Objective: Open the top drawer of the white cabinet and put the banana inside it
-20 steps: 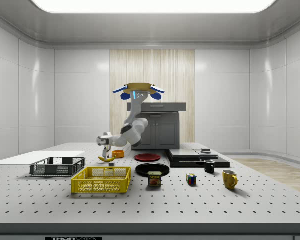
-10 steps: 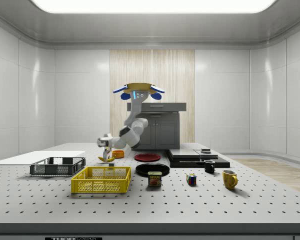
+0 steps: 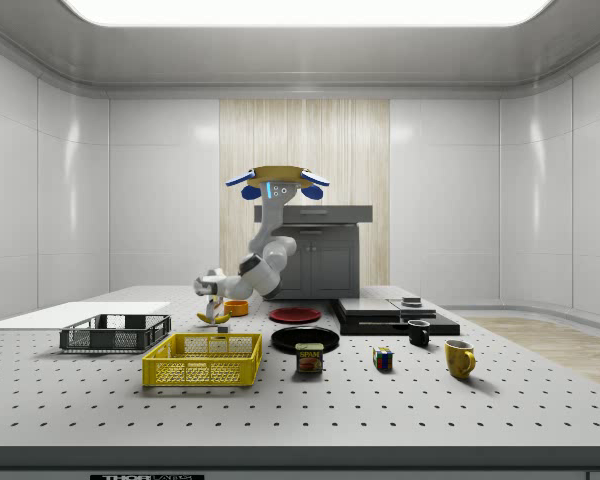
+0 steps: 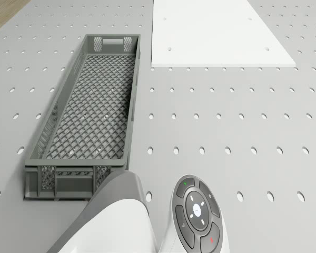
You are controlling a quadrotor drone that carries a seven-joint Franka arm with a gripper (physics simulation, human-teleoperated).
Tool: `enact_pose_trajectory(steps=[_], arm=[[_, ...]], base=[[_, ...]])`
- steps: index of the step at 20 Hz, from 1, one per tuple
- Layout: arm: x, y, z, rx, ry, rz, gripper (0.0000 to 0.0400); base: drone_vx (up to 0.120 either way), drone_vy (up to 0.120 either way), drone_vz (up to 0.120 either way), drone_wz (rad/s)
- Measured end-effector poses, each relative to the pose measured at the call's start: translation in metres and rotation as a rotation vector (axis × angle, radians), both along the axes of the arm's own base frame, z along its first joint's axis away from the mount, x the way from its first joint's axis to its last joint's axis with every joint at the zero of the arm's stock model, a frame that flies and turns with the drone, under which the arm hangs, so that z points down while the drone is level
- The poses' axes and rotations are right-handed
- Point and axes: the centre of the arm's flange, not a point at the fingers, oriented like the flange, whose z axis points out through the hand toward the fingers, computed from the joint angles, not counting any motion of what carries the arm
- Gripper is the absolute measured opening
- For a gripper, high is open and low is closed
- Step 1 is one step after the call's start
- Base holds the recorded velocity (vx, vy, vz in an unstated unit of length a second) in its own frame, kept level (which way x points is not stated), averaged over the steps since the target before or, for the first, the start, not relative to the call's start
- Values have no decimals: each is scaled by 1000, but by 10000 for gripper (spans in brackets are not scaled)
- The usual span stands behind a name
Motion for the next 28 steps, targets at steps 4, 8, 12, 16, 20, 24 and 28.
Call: enact_pose_trajectory(steps=[4, 8, 12, 16, 20, 24, 28], arm=[[0, 0, -1, -3, -1, 3, 198], [0, 0, -12, -4, -1, 9, 198], [0, 0, -29, -5, -2, 14, 198], [0, 0, -49, -6, -2, 39, 200], [0, 0, -66, -6, -1, 56, 200], [0, 0, -76, -6, -1, 65, 200], [0, 0, -80, -6, -1, 75, 200]], base=[[0, 0, 0, 0], [0, 0, 0, 0], [0, 0, 0, 0], [0, 0, 70, 0], [-20, 0, 120, 0], [-120, 0, 120, 0], [-120, 0, 120, 0]])
